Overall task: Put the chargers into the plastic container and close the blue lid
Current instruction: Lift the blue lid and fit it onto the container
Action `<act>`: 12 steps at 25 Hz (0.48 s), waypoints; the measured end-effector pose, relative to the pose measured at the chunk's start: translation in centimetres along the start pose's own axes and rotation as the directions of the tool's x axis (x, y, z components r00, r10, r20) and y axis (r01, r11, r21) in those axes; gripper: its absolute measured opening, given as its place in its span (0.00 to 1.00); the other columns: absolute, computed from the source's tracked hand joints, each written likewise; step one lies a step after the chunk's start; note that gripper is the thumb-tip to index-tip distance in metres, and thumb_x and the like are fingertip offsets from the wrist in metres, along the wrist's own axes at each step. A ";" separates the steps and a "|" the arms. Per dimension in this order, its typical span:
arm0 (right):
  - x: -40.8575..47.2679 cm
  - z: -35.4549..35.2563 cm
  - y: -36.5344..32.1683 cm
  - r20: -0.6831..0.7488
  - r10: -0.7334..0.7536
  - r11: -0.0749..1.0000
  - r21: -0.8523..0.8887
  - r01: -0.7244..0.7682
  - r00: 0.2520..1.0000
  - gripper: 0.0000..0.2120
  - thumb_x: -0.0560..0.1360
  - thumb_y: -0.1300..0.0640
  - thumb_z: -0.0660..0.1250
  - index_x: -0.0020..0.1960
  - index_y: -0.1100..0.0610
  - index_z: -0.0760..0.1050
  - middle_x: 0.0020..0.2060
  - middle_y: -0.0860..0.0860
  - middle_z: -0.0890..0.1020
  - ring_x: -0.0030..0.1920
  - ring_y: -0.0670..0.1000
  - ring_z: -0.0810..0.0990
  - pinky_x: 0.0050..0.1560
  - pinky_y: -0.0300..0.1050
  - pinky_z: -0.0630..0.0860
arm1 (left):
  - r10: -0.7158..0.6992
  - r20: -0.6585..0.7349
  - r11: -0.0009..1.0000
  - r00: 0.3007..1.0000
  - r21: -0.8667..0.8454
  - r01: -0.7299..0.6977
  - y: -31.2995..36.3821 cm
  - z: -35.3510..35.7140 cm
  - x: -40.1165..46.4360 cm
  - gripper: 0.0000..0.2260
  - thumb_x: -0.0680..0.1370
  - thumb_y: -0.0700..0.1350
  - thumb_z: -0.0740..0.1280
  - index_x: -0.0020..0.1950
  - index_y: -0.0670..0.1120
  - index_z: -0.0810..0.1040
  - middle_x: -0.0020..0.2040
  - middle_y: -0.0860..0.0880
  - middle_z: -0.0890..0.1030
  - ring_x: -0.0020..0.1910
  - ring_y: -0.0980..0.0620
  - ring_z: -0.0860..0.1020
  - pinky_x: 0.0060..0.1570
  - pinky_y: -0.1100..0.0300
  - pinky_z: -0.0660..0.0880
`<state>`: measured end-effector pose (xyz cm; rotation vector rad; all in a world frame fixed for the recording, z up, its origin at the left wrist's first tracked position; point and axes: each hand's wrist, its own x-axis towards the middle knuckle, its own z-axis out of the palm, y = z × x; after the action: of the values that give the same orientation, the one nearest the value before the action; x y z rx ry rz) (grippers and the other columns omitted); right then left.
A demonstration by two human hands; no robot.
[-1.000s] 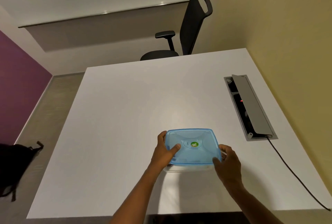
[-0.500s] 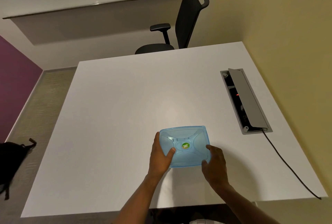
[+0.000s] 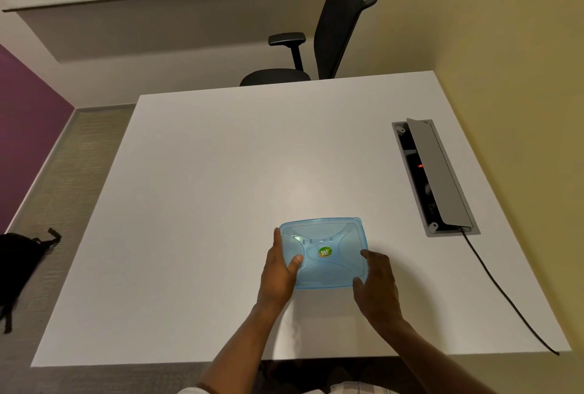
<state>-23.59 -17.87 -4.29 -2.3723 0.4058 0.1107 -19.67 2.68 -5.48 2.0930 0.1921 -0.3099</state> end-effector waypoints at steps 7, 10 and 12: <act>5.2 -2.2 -1.1 -0.095 0.068 0.994 0.097 -0.059 0.993 0.19 0.71 0.62 0.71 0.61 0.63 0.74 0.54 0.60 0.79 0.53 0.60 0.79 0.53 0.49 0.73 | -0.040 -0.193 0.984 0.980 0.164 0.073 1.7 -1.4 2.9 0.22 0.81 0.51 0.62 0.74 0.45 0.68 0.71 0.46 0.71 0.70 0.48 0.71 0.69 0.57 0.66; 9.5 -3.6 -2.5 -0.027 0.051 0.990 0.134 -0.047 0.998 0.15 0.71 0.61 0.71 0.56 0.63 0.77 0.48 0.58 0.81 0.48 0.56 0.79 0.49 0.41 0.69 | -0.073 -0.114 0.966 0.991 0.239 0.099 2.8 -2.9 5.8 0.17 0.80 0.48 0.63 0.68 0.44 0.75 0.65 0.44 0.78 0.64 0.45 0.76 0.62 0.57 0.70; 11.9 -4.2 -3.4 0.120 0.077 0.988 0.122 -0.092 0.990 0.08 0.70 0.54 0.69 0.46 0.58 0.78 0.42 0.51 0.79 0.45 0.51 0.75 0.46 0.40 0.67 | -0.107 -0.052 0.961 0.993 0.251 0.117 3.3 -3.6 7.4 0.12 0.79 0.46 0.65 0.59 0.43 0.80 0.57 0.45 0.83 0.57 0.45 0.79 0.53 0.59 0.70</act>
<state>-11.35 -21.40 -1.32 -2.2114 0.4445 0.2523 -11.19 4.14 -3.19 2.3481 0.3087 -0.3795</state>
